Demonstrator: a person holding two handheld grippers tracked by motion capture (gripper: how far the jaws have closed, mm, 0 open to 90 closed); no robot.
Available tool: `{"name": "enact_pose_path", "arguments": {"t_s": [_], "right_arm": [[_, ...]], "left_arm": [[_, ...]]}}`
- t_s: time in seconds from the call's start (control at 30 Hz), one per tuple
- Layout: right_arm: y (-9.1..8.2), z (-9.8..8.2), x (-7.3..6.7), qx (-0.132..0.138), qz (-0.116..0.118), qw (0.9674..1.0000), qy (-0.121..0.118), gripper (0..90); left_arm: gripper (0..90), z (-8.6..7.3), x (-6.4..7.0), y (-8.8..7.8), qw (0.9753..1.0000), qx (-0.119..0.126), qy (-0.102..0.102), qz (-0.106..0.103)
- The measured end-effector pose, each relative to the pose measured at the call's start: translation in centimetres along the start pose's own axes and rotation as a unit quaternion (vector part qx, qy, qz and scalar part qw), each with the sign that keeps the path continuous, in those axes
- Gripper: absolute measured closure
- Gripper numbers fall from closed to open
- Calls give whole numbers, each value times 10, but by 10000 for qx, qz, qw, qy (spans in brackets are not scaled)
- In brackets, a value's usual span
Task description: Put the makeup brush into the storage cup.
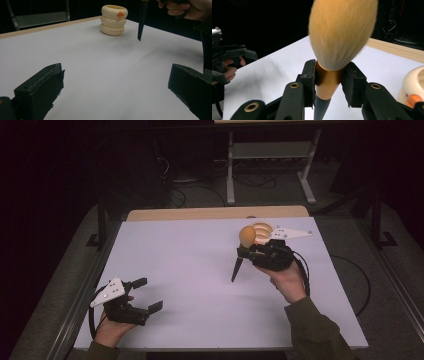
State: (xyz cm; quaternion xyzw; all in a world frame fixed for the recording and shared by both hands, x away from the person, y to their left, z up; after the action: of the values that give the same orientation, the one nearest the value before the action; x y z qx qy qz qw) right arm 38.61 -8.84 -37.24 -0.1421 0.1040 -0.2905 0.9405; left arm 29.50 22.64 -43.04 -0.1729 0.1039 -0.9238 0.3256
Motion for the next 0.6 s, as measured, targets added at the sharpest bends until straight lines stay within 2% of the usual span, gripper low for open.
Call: {"name": "enact_pose_path", "arguments": {"t_s": [0.6], "right_arm": [[0, 29, 22, 15, -124, 9999, -14, 643]], "left_arm": [[0, -1, -1, -1, 9999, -17, -110, 32]]}}
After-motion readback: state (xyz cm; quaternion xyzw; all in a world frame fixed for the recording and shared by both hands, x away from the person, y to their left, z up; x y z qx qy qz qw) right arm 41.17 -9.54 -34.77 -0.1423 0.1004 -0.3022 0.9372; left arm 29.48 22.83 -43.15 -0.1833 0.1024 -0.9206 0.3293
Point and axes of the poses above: each handheld gripper's, and its own axes: y roughly forward along the jaws, z roughly out of its top, x roughly to its right, the point moved 8 cm from there along y, roughly forward along the jaws, and after that the axes turned 8 degrees about -y, right-handed, at the moved point
